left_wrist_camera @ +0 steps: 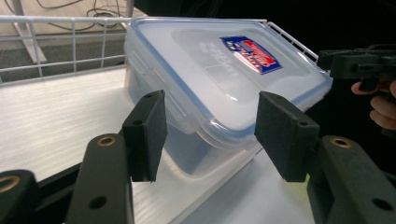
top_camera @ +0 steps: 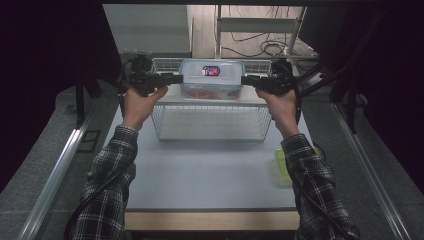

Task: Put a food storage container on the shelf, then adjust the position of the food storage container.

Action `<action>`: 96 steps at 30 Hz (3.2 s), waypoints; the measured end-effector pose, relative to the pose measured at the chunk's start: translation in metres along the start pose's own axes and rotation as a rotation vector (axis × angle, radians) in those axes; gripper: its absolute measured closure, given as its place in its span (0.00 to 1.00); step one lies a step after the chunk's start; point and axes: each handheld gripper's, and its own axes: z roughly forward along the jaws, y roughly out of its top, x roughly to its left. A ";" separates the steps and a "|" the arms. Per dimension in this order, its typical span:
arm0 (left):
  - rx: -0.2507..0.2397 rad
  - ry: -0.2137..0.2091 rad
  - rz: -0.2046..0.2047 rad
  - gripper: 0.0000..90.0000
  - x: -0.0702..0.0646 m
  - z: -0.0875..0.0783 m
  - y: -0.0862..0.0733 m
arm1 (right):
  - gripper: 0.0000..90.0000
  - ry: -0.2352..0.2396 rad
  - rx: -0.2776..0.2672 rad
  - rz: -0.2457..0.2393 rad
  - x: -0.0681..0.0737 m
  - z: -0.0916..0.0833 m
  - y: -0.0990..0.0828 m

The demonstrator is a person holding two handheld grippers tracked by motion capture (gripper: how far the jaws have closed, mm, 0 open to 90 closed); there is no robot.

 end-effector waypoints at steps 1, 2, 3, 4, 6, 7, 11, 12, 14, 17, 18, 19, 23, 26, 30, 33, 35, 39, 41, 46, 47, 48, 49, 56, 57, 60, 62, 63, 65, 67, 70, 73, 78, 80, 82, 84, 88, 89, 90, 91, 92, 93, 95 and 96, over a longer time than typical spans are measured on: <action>-0.002 -0.003 0.008 0.48 -0.002 -0.001 -0.001 | 0.72 0.003 -0.002 -0.009 0.001 -0.001 0.000; -0.002 -0.005 0.018 0.48 -0.003 -0.003 -0.002 | 0.73 0.006 -0.002 -0.019 0.002 -0.003 -0.001; -0.003 -0.004 0.030 0.47 -0.005 -0.004 -0.004 | 0.73 0.004 -0.003 -0.032 0.003 -0.004 -0.001; -0.006 -0.004 0.039 0.46 -0.006 -0.006 -0.005 | 0.74 0.001 -0.003 -0.052 0.005 -0.005 -0.002; -0.013 -0.016 0.048 0.46 -0.008 -0.009 -0.009 | 0.76 -0.006 0.001 -0.094 0.009 -0.007 -0.004; -0.015 -0.020 0.053 0.46 -0.009 -0.011 -0.011 | 0.77 -0.012 0.002 -0.116 0.011 -0.008 -0.005; -0.015 -0.023 0.099 0.41 -0.015 -0.018 -0.020 | 0.78 -0.032 0.002 -0.177 0.019 -0.012 -0.012; -0.014 -0.019 0.118 0.40 -0.017 -0.019 -0.023 | 0.77 -0.035 0.004 -0.189 0.020 -0.013 -0.014; -0.007 -0.006 0.146 0.37 -0.021 -0.021 -0.029 | 0.75 -0.032 0.003 -0.205 0.022 -0.015 -0.018; 0.013 -0.007 0.181 0.32 -0.027 -0.022 -0.038 | 0.70 -0.031 0.005 -0.221 0.023 -0.018 -0.024; 0.019 -0.003 0.191 0.31 -0.029 -0.022 -0.042 | 0.68 -0.027 0.009 -0.223 0.023 -0.019 -0.027; 0.024 -0.006 0.200 0.29 -0.031 -0.022 -0.045 | 0.68 -0.024 0.007 -0.224 0.023 -0.020 -0.029; 0.036 -0.019 0.224 0.23 -0.038 -0.022 -0.058 | 0.68 -0.013 0.007 -0.229 0.024 -0.024 -0.037; 0.040 -0.018 0.250 0.20 -0.044 -0.023 -0.067 | 0.64 -0.005 0.009 -0.236 0.026 -0.027 -0.045; 0.045 -0.024 0.267 0.16 -0.050 -0.027 -0.081 | 0.55 -0.004 0.014 -0.256 0.030 -0.031 -0.057; 0.056 -0.017 0.275 0.12 -0.055 -0.029 -0.093 | 0.46 0.004 0.038 -0.272 0.034 -0.032 -0.068; 0.060 -0.019 0.285 0.10 -0.058 -0.029 -0.102 | 0.41 0.008 0.052 -0.290 0.038 -0.033 -0.076; 0.082 -0.016 0.305 0.07 -0.064 -0.029 -0.120 | 0.30 0.019 0.066 -0.307 0.044 -0.034 -0.093; 0.083 -0.003 0.315 0.06 -0.067 -0.030 -0.128 | 0.25 0.017 0.068 -0.322 0.046 -0.034 -0.101; 0.073 -0.011 0.314 0.04 -0.070 -0.031 -0.149 | 0.15 0.018 0.064 -0.336 0.049 -0.035 -0.119; 0.073 -0.011 0.316 0.03 -0.070 -0.032 -0.153 | 0.14 0.021 0.062 -0.335 0.050 -0.035 -0.122; 0.071 -0.009 0.316 0.03 -0.070 -0.032 -0.158 | 0.13 0.024 0.059 -0.334 0.051 -0.035 -0.126; 0.070 -0.010 0.316 0.03 -0.070 -0.032 -0.162 | 0.12 0.026 0.058 -0.335 0.051 -0.036 -0.129; 0.065 -0.032 0.320 0.03 -0.066 -0.032 -0.191 | 0.06 0.036 0.043 -0.316 0.049 -0.036 -0.157; 0.059 -0.035 0.319 0.03 -0.066 -0.032 -0.196 | 0.05 0.034 0.050 -0.310 0.048 -0.035 -0.161; 0.043 -0.033 0.317 0.03 -0.067 -0.032 -0.205 | 0.04 0.021 0.060 -0.296 0.046 -0.034 -0.176; 0.039 -0.042 0.307 0.03 -0.068 -0.032 -0.213 | 0.04 0.021 0.067 -0.292 0.044 -0.034 -0.184; 0.037 -0.047 0.307 0.03 -0.068 -0.031 -0.217 | 0.04 0.023 0.069 -0.293 0.043 -0.034 -0.188; 0.036 -0.038 0.317 0.03 -0.070 -0.029 -0.227 | 0.04 0.028 0.084 -0.296 0.043 -0.034 -0.195; 0.058 -0.022 0.333 0.03 -0.072 -0.027 -0.236 | 0.04 0.023 0.081 -0.304 0.043 -0.034 -0.202; 0.090 0.019 0.358 0.04 -0.074 -0.026 -0.247 | 0.04 0.038 0.081 -0.312 0.045 -0.034 -0.211; 0.127 0.038 0.335 0.04 -0.070 -0.025 -0.257 | 0.04 0.042 0.112 -0.318 0.046 -0.031 -0.220; 0.157 0.072 0.315 0.04 -0.063 -0.026 -0.265 | 0.03 0.025 0.158 -0.273 0.040 -0.025 -0.229; 0.161 0.073 0.306 0.04 -0.061 -0.026 -0.266 | 0.01 0.003 0.167 -0.257 0.037 -0.024 -0.229; 0.165 0.072 0.296 0.04 -0.058 -0.025 -0.268 | 0.01 -0.016 0.169 -0.239 0.032 -0.025 -0.228; 0.169 0.071 0.290 0.04 -0.056 -0.024 -0.269 | 0.01 -0.030 0.175 -0.217 0.027 -0.026 -0.227; 0.171 0.075 0.289 0.04 -0.055 -0.022 -0.271 | 0.09 -0.053 0.197 -0.153 0.016 -0.033 -0.223; 0.172 0.075 0.288 0.04 -0.054 -0.022 -0.271 | 0.11 -0.066 0.192 -0.150 0.012 -0.036 -0.221; 0.175 0.075 0.287 0.04 -0.054 -0.022 -0.272 | 0.14 -0.082 0.190 -0.151 0.010 -0.038 -0.220; 0.176 0.077 0.287 0.04 -0.053 -0.022 -0.272 | 0.19 -0.107 0.184 -0.159 0.007 -0.041 -0.219; 0.177 0.077 0.287 0.04 -0.053 -0.021 -0.272 | 0.22 -0.130 0.184 -0.166 0.004 -0.044 -0.218; 0.176 0.077 0.283 0.04 -0.053 -0.021 -0.272 | 0.27 -0.149 0.182 -0.176 0.000 -0.048 -0.217; 0.177 0.078 0.280 0.05 -0.052 -0.021 -0.272 | 0.35 -0.185 0.186 -0.184 -0.008 -0.054 -0.216; 0.179 0.078 0.277 0.05 -0.051 -0.021 -0.273 | 0.39 -0.208 0.189 -0.184 -0.011 -0.057 -0.216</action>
